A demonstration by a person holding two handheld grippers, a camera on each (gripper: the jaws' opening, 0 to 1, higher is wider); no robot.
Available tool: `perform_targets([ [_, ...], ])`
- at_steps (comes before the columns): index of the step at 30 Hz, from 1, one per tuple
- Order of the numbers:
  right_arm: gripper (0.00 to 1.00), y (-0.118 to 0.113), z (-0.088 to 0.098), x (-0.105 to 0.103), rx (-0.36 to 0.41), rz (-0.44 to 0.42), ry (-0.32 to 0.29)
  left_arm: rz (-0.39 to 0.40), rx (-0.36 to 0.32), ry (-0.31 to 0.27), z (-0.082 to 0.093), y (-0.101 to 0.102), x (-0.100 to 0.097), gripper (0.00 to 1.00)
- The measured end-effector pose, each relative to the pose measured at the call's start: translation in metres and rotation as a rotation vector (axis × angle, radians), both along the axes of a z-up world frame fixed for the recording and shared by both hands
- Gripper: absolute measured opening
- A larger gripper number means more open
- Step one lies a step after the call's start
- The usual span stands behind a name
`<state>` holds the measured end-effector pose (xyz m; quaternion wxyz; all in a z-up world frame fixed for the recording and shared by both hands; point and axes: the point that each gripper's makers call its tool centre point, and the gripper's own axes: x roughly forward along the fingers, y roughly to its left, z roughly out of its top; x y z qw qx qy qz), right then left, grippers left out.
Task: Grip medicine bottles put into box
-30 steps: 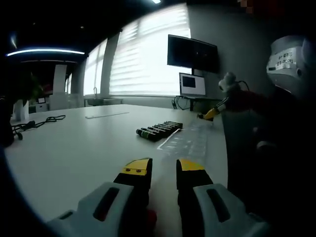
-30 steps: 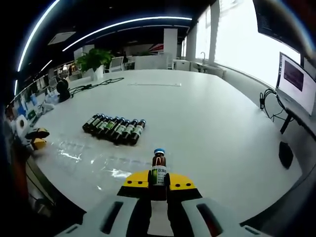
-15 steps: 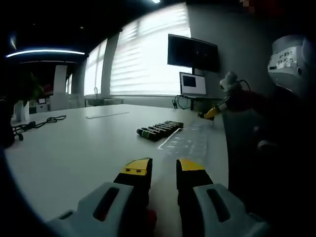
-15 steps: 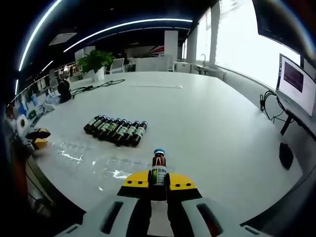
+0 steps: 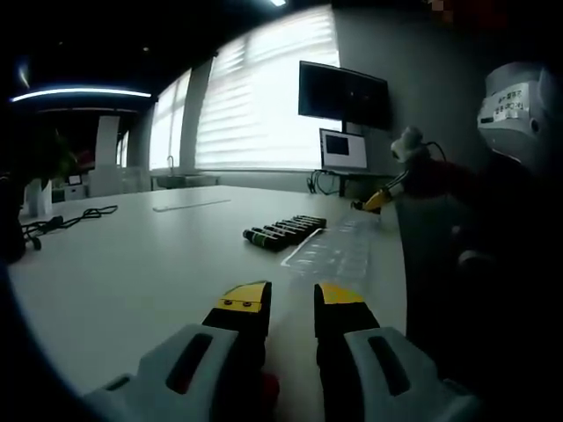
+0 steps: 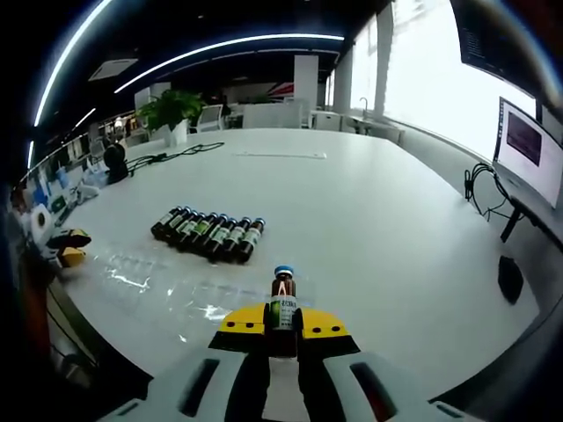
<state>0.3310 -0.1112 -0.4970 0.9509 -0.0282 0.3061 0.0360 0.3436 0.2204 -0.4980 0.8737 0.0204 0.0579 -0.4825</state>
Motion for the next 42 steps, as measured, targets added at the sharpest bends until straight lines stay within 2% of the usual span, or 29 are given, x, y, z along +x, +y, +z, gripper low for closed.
perform_targets([
  [25, 0.07, -0.001, 0.005, -0.001, -0.002, -0.003, -0.019, 0.006, 0.01, -0.002, -0.001, 0.0, 0.0, 0.14],
  [31, 0.07, -0.001, 0.001, -0.001, -0.012, -0.011, -0.012, 0.007, 0.013, -0.002, -0.002, 0.0, 0.0, 0.14],
  [34, 0.05, -0.004, 0.002, 0.0, -0.017, -0.024, -0.02, 0.007, 0.012, -0.001, -0.002, 0.0, 0.0, 0.14],
  [35, 0.0, -0.006, 0.002, 0.002, -0.023, -0.031, -0.021, 0.006, 0.012, -0.002, -0.002, 0.0, 0.0, 0.14],
  [39, 0.0, -0.008, -0.003, 0.005, -0.071, -0.024, -0.01, 0.006, 0.011, -0.002, -0.001, -0.001, 0.0, 0.14],
  [42, 0.0, -0.007, -0.006, 0.004, -0.057, -0.023, -0.01, 0.005, 0.011, -0.002, -0.001, -0.001, 0.0, 0.14],
])
